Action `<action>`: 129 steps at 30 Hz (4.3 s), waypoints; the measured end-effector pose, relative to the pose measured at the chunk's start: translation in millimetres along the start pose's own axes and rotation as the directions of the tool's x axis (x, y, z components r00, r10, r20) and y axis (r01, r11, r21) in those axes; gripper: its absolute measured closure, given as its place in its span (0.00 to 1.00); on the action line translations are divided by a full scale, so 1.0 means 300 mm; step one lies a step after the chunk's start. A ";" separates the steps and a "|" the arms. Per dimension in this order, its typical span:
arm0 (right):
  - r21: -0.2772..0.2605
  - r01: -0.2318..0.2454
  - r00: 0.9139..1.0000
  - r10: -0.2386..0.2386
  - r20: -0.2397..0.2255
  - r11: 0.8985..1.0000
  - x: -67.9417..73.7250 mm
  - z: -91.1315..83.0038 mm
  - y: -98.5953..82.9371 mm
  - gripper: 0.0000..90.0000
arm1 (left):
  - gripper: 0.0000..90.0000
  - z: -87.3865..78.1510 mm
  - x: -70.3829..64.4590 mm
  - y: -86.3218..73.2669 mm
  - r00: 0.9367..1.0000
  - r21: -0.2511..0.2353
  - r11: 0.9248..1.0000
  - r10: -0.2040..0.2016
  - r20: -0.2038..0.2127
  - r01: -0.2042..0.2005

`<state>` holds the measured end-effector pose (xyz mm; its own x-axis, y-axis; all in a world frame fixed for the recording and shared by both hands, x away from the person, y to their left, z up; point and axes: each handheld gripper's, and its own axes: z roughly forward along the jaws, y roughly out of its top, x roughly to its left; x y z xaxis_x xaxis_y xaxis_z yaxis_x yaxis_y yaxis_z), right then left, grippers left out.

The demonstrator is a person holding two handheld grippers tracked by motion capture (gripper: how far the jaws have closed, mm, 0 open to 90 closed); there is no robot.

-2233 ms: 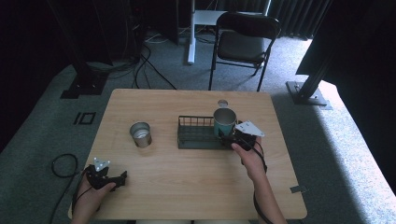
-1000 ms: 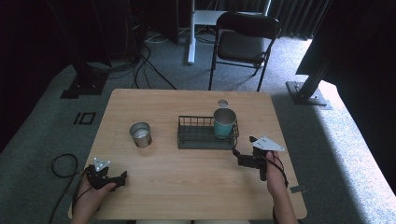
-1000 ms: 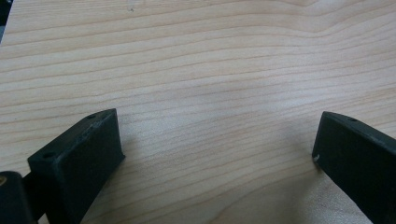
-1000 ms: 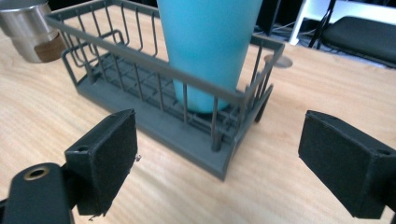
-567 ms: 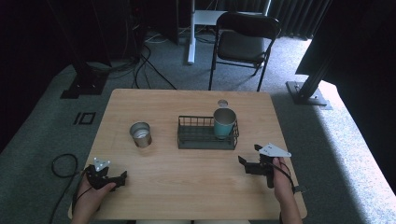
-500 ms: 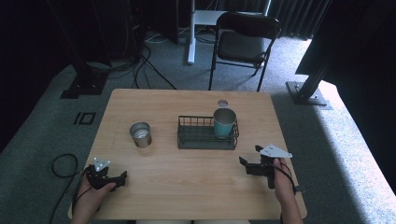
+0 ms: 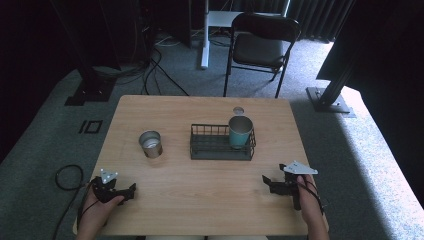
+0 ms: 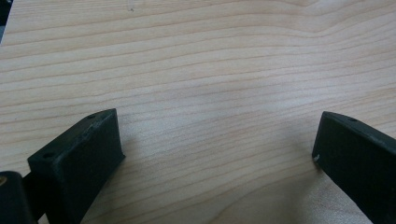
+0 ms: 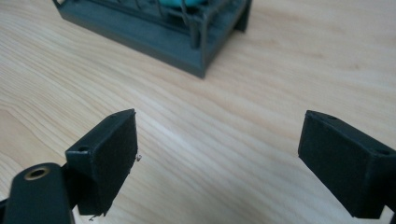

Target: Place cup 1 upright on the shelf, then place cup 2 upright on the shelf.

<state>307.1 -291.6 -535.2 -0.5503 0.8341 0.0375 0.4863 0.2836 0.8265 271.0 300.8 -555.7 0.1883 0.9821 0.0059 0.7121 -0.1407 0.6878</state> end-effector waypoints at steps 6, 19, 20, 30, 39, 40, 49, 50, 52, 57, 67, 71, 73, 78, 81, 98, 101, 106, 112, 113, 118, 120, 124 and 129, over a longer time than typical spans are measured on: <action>0.049 0.018 1.000 -0.018 -0.008 0.999 -0.009 -0.004 -0.031 0.13 | 0.02 0.000 0.000 0.000 1.000 0.000 1.000 0.000 0.000 0.000; 0.152 0.060 0.998 -0.060 -0.005 0.987 -0.007 0.023 -0.072 0.13 | 0.02 0.000 0.000 0.000 1.000 0.001 1.000 0.001 0.000 -0.001; 0.148 0.059 0.998 -0.061 0.009 0.987 -0.009 0.024 -0.070 0.13 | 0.02 0.000 0.000 0.000 1.000 0.001 1.000 0.000 0.000 0.000; 0.165 0.029 0.999 -0.031 0.010 0.986 -0.019 0.027 -0.071 0.13 | 0.02 -0.001 0.000 0.000 1.000 0.001 1.000 0.001 0.000 -0.001; 0.165 0.029 0.999 -0.031 0.010 0.986 -0.019 0.027 -0.071 0.13 | 0.02 -0.005 0.003 -0.005 1.000 0.001 1.000 0.018 0.015 -0.018; 0.165 0.029 0.999 -0.031 0.010 0.986 -0.019 0.027 -0.071 0.13 | 0.02 -0.005 0.003 -0.005 1.000 0.001 1.000 0.018 0.015 -0.018; 0.165 0.029 0.999 -0.031 0.010 0.986 -0.019 0.027 -0.071 0.13 | 0.02 -0.017 0.006 -0.018 0.989 -0.008 0.994 0.112 0.102 -0.111; 0.165 0.029 0.999 -0.031 0.010 0.986 -0.019 0.027 -0.071 0.13 | 0.02 -0.018 0.004 -0.018 0.988 -0.005 0.993 0.117 0.104 -0.117; 0.165 0.029 0.999 -0.031 0.010 0.986 -0.019 0.027 -0.071 0.13 | 0.02 -0.019 0.000 -0.018 0.985 -0.004 0.992 0.129 0.116 -0.129; 0.165 0.029 0.999 -0.031 0.010 0.986 -0.019 0.027 -0.071 0.13 | 0.02 -0.020 -0.004 -0.007 0.981 -0.003 0.989 0.148 0.123 -0.149; 0.165 0.029 0.999 -0.031 0.010 0.986 -0.019 0.027 -0.071 0.13 | 0.02 -0.016 -0.019 0.038 0.978 -0.052 0.991 0.127 0.163 -0.120; 0.165 0.029 0.999 -0.031 0.010 0.986 -0.019 0.027 -0.071 0.13 | 0.02 -0.012 -0.022 0.061 0.977 -0.075 0.991 0.119 0.176 -0.108; 0.164 0.029 0.999 -0.031 0.010 0.986 -0.019 0.027 -0.071 0.13 | 0.02 -0.011 -0.025 0.073 0.975 -0.079 0.991 0.123 0.185 -0.110; 0.165 0.029 0.999 -0.031 0.010 0.986 -0.019 0.027 -0.071 0.13 | 0.02 -0.005 -0.034 0.100 0.974 -0.092 0.989 0.131 0.183 -0.115; 0.165 0.029 0.999 -0.031 0.010 0.986 -0.019 0.027 -0.071 0.13 | 0.02 -0.001 -0.036 0.120 0.975 -0.111 0.988 0.123 0.185 -0.104; 0.165 0.028 1.000 -0.030 0.010 0.986 -0.019 0.026 -0.071 0.13 | 0.02 0.054 -0.048 0.213 0.976 -0.172 0.982 0.112 0.189 -0.079; 0.165 0.028 0.999 -0.030 0.010 0.986 -0.019 0.027 -0.071 0.13 | 0.02 0.067 -0.050 0.230 0.976 -0.192 0.978 0.113 0.185 -0.077; 0.165 0.029 0.999 -0.031 0.010 0.986 -0.019 0.026 -0.071 0.13 | 0.02 0.084 -0.059 0.253 0.975 -0.211 0.974 0.118 0.188 -0.077; 0.165 0.029 0.999 -0.031 0.010 0.986 -0.019 0.026 -0.071 0.13 | 0.02 0.107 -0.067 0.282 0.976 -0.228 0.971 0.115 0.185 -0.071; 0.165 0.030 0.999 -0.032 0.010 0.986 -0.019 0.026 -0.071 0.13 | 0.02 0.111 -0.067 0.287 0.977 -0.229 0.971 0.115 0.181 -0.072; 0.165 0.029 0.999 -0.031 0.010 0.986 -0.019 0.026 -0.071 0.13 | 0.02 0.130 -0.070 0.307 0.979 -0.245 0.968 0.103 0.173 -0.059; 0.165 0.029 0.999 -0.031 0.010 0.986 -0.019 0.026 -0.071 0.13 | 0.02 0.137 -0.074 0.314 0.980 -0.256 0.965 0.106 0.169 -0.060; 0.165 0.029 0.999 -0.031 0.010 0.986 -0.019 0.026 -0.071 0.13 | 0.02 0.146 -0.082 0.336 0.981 -0.278 0.959 0.110 0.159 -0.063; 0.165 0.029 0.999 -0.031 0.010 0.986 -0.019 0.026 -0.071 0.13 | 0.02 0.154 -0.090 0.360 0.980 -0.290 0.954 0.126 0.154 -0.077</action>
<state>305.3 -298.7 -557.5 -0.5584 0.8295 0.0065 0.5754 0.3817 0.7233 374.0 253.5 -515.2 0.3782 0.9255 -0.0189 0.4689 -0.1740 0.8659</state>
